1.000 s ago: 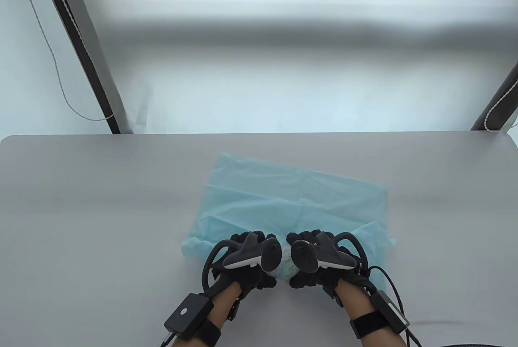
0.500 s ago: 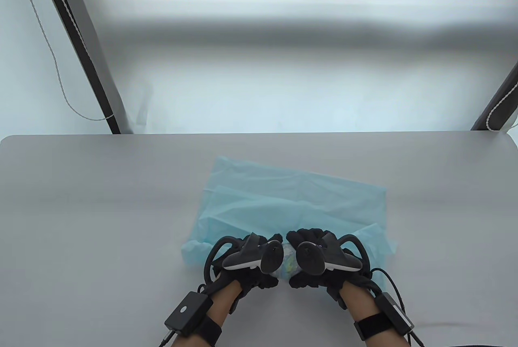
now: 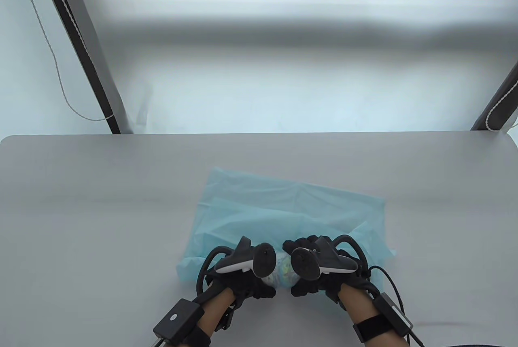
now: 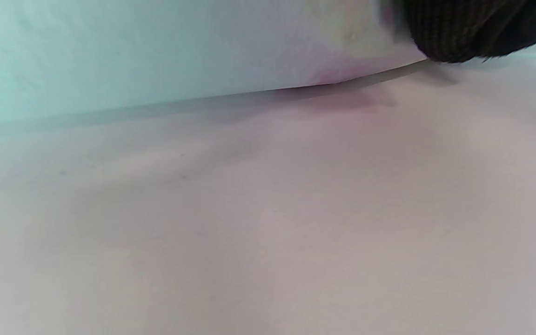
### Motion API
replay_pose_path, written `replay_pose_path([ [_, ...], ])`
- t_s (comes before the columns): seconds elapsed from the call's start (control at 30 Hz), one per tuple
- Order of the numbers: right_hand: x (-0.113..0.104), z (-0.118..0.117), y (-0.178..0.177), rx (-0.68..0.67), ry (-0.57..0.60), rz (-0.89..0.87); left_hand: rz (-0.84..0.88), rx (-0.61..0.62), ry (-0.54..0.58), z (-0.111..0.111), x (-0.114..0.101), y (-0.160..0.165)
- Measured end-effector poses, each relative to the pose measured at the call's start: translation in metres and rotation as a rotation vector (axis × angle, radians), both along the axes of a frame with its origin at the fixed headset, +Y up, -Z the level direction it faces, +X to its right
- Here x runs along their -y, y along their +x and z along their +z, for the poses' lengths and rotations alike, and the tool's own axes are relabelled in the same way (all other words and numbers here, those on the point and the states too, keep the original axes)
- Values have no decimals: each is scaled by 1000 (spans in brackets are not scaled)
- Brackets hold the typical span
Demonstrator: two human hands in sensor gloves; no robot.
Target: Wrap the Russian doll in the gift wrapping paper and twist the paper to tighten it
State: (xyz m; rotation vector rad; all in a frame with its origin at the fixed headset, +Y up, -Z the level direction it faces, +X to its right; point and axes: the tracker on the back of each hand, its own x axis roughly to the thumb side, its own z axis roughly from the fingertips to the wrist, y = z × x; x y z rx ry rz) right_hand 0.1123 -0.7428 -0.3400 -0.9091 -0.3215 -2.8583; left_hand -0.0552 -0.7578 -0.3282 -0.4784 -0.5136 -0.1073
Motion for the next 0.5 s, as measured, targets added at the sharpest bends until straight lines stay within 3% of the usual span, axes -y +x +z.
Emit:
replay_pose_path([
  [0.13, 3, -4, 5, 46, -72, -63, -3, 73, 196, 8, 1, 9],
  [0.2, 4, -4, 6, 58, -87, -63, 5, 84, 238, 6, 1, 9],
  [0.37, 1, 2, 2, 55, -42, -5, 85, 65, 159, -8, -1, 2],
  [0.5, -2, 16, -9, 4, 106, 131, 121, 54, 58, -17, -4, 1],
])
